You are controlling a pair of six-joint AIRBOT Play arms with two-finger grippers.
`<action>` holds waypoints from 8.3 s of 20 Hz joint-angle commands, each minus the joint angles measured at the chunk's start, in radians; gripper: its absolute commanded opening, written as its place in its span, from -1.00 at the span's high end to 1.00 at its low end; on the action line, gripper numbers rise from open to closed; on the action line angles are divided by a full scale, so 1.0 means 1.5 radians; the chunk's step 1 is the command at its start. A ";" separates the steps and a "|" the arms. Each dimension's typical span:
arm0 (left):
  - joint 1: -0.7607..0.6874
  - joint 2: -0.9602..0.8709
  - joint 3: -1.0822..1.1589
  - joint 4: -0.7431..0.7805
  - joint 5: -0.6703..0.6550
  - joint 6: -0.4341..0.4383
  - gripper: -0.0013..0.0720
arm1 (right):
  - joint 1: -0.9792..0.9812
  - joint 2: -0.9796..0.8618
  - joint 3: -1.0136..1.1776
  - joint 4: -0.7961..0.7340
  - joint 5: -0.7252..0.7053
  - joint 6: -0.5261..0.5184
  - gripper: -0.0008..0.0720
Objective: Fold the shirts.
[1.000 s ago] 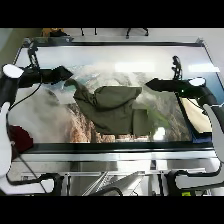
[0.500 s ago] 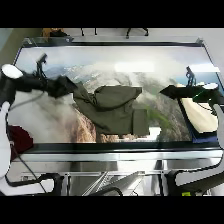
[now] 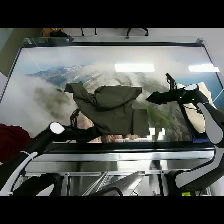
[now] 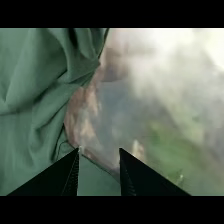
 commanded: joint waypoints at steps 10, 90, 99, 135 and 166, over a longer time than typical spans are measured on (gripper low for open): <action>-0.084 -0.227 0.160 -0.038 0.131 0.027 0.28 | 0.007 0.003 0.001 0.030 0.083 -0.006 0.18; 0.320 0.069 0.654 0.170 -0.267 0.167 0.91 | -0.141 0.236 0.327 0.249 0.141 -0.041 0.94; 0.329 -0.336 0.642 0.144 -0.142 0.226 0.91 | 0.062 -0.174 0.323 0.109 -0.076 -0.055 0.94; 0.564 -0.041 0.303 0.099 -0.385 0.187 -0.93 | -0.088 0.149 -0.281 -0.171 0.041 0.148 0.00; 0.127 -0.126 0.132 0.093 0.037 0.116 -0.91 | -0.230 0.188 -0.038 -0.072 0.155 0.097 0.94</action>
